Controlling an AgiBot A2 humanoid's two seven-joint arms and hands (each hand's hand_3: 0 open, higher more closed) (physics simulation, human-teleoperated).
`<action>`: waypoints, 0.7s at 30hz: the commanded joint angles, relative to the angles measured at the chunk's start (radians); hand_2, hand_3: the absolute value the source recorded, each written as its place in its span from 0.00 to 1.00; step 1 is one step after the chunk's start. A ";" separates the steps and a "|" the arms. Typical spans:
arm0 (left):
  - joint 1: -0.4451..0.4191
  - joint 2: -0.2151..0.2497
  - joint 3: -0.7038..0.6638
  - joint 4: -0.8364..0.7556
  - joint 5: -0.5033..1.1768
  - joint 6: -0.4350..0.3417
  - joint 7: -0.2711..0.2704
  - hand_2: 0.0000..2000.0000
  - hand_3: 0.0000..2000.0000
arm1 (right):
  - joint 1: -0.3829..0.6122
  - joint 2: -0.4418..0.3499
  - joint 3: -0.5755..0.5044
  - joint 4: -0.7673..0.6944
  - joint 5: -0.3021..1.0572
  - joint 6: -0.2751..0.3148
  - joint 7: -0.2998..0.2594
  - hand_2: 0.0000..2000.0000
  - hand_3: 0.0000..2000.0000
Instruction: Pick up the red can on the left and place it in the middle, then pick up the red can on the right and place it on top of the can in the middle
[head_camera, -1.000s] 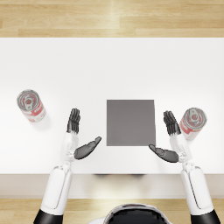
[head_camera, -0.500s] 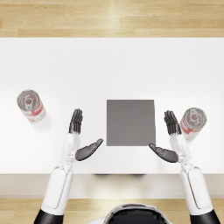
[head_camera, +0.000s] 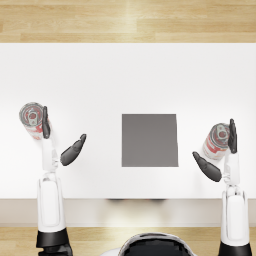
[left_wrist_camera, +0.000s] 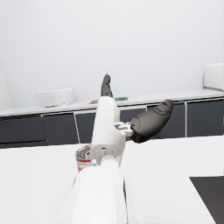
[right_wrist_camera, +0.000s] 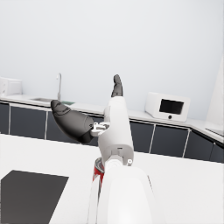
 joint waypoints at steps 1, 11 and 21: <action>0.052 -0.004 -0.107 0.075 0.006 0.000 0.000 0.00 0.00 | -0.015 -0.003 -0.084 0.014 0.006 0.000 0.000 0.00 0.00; 0.087 0.000 -0.214 0.328 0.020 0.000 0.000 0.00 0.00 | -0.063 -0.024 -0.132 -0.128 0.021 0.000 0.000 0.00 0.00; 0.167 0.007 -0.162 0.658 0.021 0.000 0.000 0.00 0.00 | -0.058 -0.040 -0.087 -0.383 0.021 0.000 0.000 0.00 0.00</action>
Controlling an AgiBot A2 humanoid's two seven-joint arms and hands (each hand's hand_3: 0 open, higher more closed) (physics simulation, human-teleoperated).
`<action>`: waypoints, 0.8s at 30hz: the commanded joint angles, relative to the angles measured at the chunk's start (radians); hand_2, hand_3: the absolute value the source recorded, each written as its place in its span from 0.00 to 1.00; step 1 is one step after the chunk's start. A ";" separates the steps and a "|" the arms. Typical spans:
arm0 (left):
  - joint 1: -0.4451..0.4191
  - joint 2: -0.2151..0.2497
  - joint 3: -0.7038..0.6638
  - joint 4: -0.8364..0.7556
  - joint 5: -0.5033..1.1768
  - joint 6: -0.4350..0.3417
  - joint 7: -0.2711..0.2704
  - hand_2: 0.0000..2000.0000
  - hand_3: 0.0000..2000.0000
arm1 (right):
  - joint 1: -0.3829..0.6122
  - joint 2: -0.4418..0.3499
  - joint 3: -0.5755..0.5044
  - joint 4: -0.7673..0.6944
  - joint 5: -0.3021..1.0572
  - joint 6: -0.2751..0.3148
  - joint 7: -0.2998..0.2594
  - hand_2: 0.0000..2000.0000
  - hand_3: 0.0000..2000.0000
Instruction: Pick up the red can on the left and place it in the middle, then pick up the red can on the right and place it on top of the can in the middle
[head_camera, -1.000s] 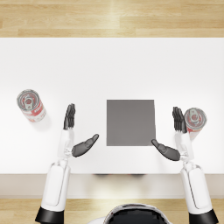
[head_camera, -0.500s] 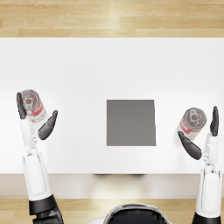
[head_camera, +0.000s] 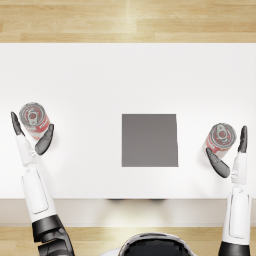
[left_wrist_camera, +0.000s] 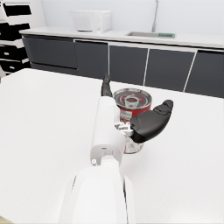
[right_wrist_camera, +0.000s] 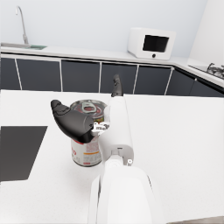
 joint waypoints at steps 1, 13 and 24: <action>0.066 -0.006 0.016 0.137 0.000 0.000 0.000 0.00 0.00 | 0.021 -0.001 0.013 -0.103 0.000 0.000 0.000 0.00 0.00; 0.219 -0.007 0.009 0.421 0.000 0.000 0.000 0.00 0.00 | 0.101 -0.023 0.044 -0.310 0.000 0.000 0.000 0.00 0.00; 0.395 -0.022 0.016 0.722 0.000 -0.002 0.000 0.00 0.00 | 0.166 -0.041 0.050 -0.391 0.000 -0.001 0.000 0.00 0.00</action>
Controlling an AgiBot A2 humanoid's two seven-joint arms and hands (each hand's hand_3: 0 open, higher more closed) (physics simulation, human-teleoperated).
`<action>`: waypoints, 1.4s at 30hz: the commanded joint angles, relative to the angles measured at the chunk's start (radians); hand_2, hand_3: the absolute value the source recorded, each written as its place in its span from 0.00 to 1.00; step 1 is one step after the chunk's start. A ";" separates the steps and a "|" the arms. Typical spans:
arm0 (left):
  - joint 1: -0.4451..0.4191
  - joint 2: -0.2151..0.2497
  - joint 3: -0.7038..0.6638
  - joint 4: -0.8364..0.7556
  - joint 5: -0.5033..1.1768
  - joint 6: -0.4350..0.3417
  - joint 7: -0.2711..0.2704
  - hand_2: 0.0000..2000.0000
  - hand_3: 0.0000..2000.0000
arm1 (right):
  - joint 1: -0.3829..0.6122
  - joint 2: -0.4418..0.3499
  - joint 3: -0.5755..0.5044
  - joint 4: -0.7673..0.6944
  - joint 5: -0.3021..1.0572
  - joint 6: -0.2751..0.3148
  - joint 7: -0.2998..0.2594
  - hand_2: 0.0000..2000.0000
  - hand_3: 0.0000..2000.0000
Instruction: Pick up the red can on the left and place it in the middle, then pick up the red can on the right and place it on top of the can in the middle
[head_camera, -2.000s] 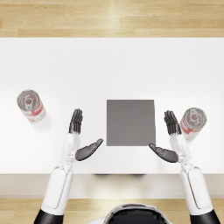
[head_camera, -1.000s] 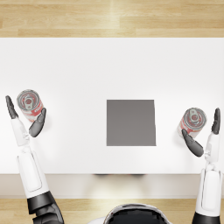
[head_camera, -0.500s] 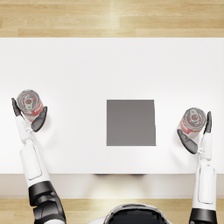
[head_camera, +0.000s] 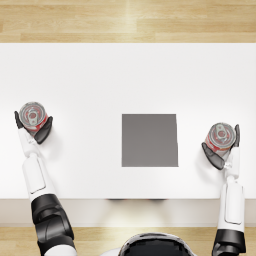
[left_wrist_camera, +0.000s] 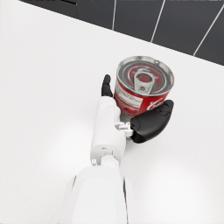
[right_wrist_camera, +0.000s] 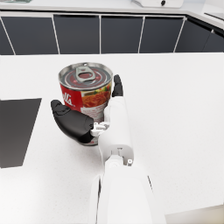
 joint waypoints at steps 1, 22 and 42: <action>0.088 -0.013 -0.004 0.099 0.000 -0.003 0.000 0.00 0.00 | 0.026 -0.002 -0.001 -0.011 0.000 0.000 0.000 0.00 0.00; -0.271 0.029 0.368 -0.919 0.001 -0.041 -0.004 1.00 0.76 | 0.086 -0.033 0.079 0.366 0.000 0.054 0.007 1.00 0.76; -0.172 0.179 0.791 -0.670 -0.097 -0.044 -0.004 1.00 0.76 | 0.158 -0.071 0.140 0.446 0.000 0.053 0.007 1.00 0.76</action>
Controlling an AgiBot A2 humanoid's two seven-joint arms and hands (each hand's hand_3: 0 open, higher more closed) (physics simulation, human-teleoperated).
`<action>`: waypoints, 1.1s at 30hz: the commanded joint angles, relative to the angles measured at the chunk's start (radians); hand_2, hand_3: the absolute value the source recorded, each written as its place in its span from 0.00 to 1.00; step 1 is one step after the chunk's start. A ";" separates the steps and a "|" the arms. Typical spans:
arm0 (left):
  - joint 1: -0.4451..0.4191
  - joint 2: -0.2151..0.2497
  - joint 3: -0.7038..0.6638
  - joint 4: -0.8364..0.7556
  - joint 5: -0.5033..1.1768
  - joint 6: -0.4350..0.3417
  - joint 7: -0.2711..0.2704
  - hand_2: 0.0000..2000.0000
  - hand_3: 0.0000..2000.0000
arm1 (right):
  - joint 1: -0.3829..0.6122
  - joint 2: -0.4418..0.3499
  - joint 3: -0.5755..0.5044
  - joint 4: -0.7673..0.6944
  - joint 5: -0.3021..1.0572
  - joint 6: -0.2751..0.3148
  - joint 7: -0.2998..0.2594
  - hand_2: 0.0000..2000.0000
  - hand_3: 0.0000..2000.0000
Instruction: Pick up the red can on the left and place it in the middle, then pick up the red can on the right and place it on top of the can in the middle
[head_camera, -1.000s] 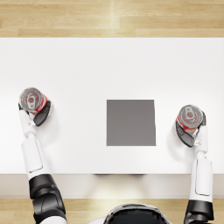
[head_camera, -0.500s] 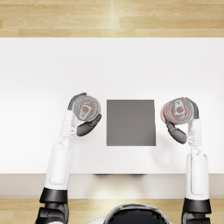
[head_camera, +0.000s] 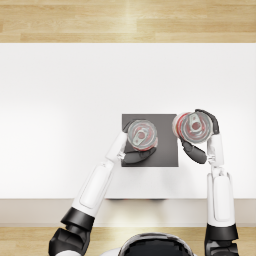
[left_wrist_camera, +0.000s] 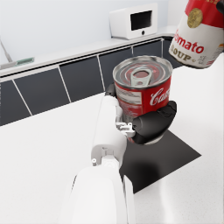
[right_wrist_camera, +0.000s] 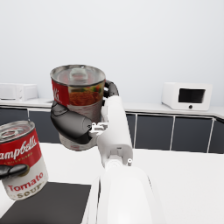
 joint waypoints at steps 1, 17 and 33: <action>0.037 0.032 0.036 0.110 -0.016 0.000 0.000 1.00 0.76 | 0.018 -0.004 -0.005 0.015 0.000 0.000 0.000 1.00 0.76; 0.094 0.137 0.069 0.479 -0.057 -0.042 -0.334 1.00 0.76 | 0.033 -0.026 -0.001 0.083 0.000 0.000 0.000 1.00 0.76; -0.076 0.070 -0.069 0.069 -0.058 -0.018 -0.236 0.00 0.00 | 0.167 -0.088 0.131 0.014 0.000 0.002 0.001 1.00 0.76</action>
